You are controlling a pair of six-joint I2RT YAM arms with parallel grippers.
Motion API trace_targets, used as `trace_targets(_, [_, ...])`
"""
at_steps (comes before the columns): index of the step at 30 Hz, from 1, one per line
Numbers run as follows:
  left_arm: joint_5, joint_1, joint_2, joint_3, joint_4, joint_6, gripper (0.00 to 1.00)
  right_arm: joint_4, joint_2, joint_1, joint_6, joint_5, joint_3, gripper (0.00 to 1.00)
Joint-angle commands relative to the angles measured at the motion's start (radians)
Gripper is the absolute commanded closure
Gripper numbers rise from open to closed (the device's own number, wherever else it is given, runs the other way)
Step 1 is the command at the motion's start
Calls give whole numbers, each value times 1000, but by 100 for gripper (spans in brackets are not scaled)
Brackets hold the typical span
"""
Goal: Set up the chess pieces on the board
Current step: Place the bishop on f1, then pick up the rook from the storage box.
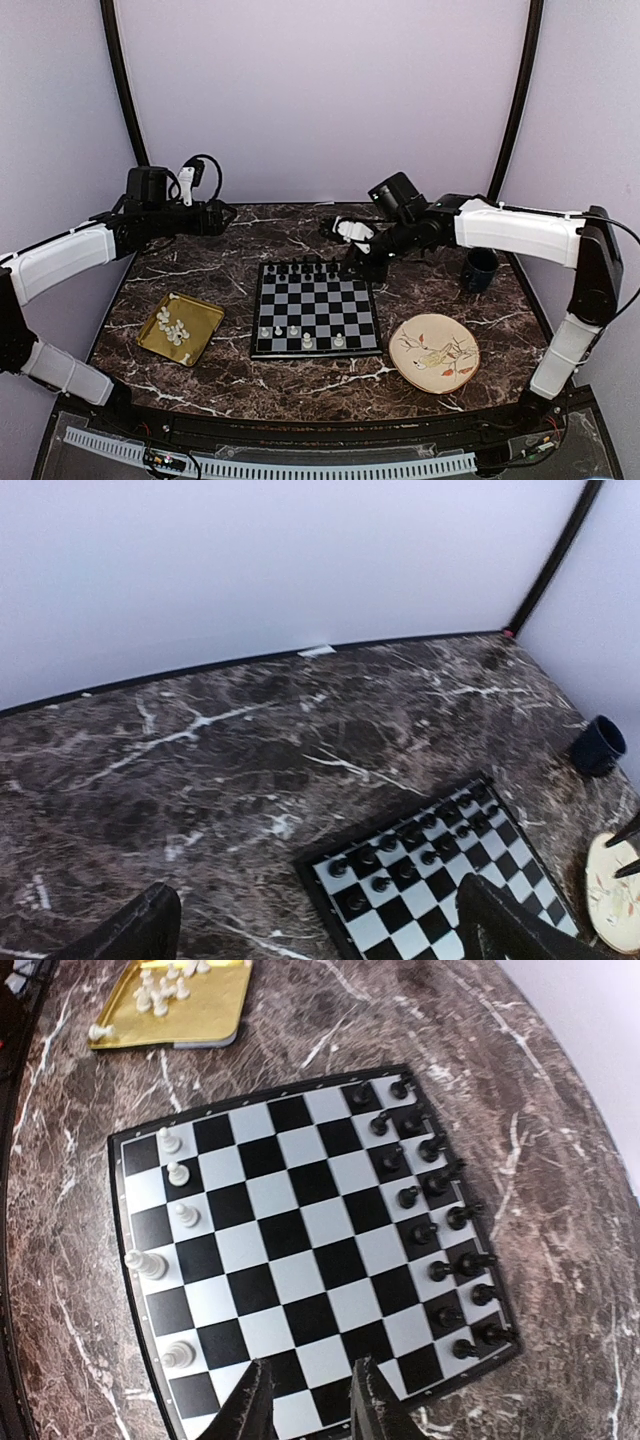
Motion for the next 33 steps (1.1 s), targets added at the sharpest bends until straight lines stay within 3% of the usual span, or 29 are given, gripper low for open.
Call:
trace_targets(1, [-413, 5, -101, -36, 14, 25, 1, 59, -115, -87, 42, -62, -64, 71])
trace_targets(4, [-592, 5, -64, -24, -50, 141, 1, 129, -166, -144, 61, -90, -155, 71])
trace_targets(7, [-682, 9, -44, 7, -171, 62, 4, 165, -194, -182, 43, -85, -204, 71])
trace_targets(11, [-630, 15, -16, 123, -432, -13, 37, 182, -209, -192, 25, -76, -221, 71])
trace_targets(17, [-510, 22, 69, 224, -829, -125, 59, 184, -199, -192, 16, -118, -250, 71])
trace_targets(22, [-510, 41, 113, 166, -963, -157, 63, 167, -187, -192, -2, -142, -245, 71])
trace_targets(25, [-481, 61, 117, 114, -938, -162, 63, 160, -184, -192, -8, -152, -242, 71])
trace_targets(29, [-439, 116, 126, 75, -915, -180, 55, 158, -186, -191, -18, -156, -248, 71])
trace_targets(33, [-308, 185, 117, 35, -862, -161, 57, 156, -192, -190, -26, -149, -253, 71])
